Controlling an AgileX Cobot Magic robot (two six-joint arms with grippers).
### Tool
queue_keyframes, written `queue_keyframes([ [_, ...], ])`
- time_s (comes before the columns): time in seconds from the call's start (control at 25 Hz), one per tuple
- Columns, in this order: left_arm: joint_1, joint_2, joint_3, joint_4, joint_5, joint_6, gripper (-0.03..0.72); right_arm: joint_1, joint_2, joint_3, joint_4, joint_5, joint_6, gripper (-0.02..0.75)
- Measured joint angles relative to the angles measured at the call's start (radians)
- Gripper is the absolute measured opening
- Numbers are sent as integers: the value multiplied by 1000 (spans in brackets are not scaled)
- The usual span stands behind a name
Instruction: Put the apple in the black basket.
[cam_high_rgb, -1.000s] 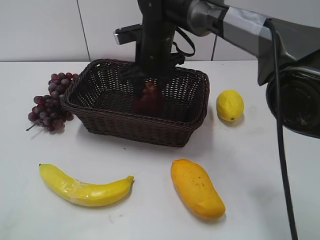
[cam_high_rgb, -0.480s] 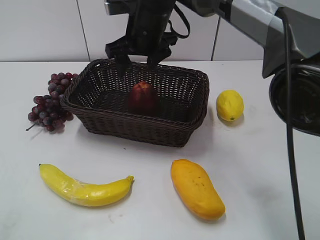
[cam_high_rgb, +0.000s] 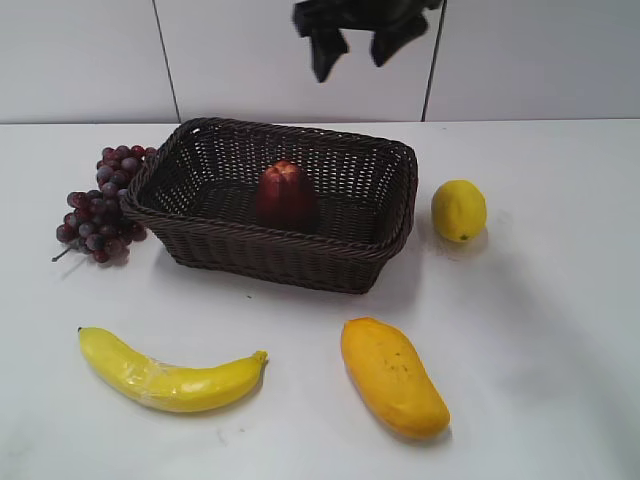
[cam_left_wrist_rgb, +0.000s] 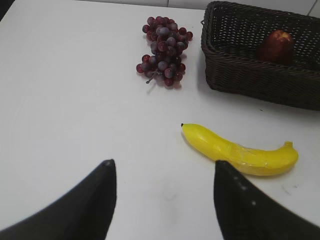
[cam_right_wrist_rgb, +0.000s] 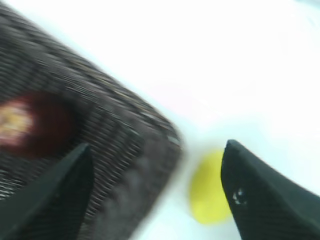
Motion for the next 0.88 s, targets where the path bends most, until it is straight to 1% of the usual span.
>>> queue_keyframes([
  [0.24, 0, 0, 0, 0, 0, 0, 462, -237, -133, 310, 22, -2, -1, 593],
  [0.4, 0, 0, 0, 0, 0, 0, 462, -354, -270, 541, 11, -3, -14, 592],
  [0.56, 0, 0, 0, 0, 0, 0, 462, -392, -437, 774, -4, -3, -38, 592],
  [0.72, 0, 0, 0, 0, 0, 0, 462, -396, -621, 996, -31, -14, -41, 592],
  [0.88, 0, 0, 0, 0, 0, 0, 462, -396, -825, 1223, -35, -78, -42, 592],
])
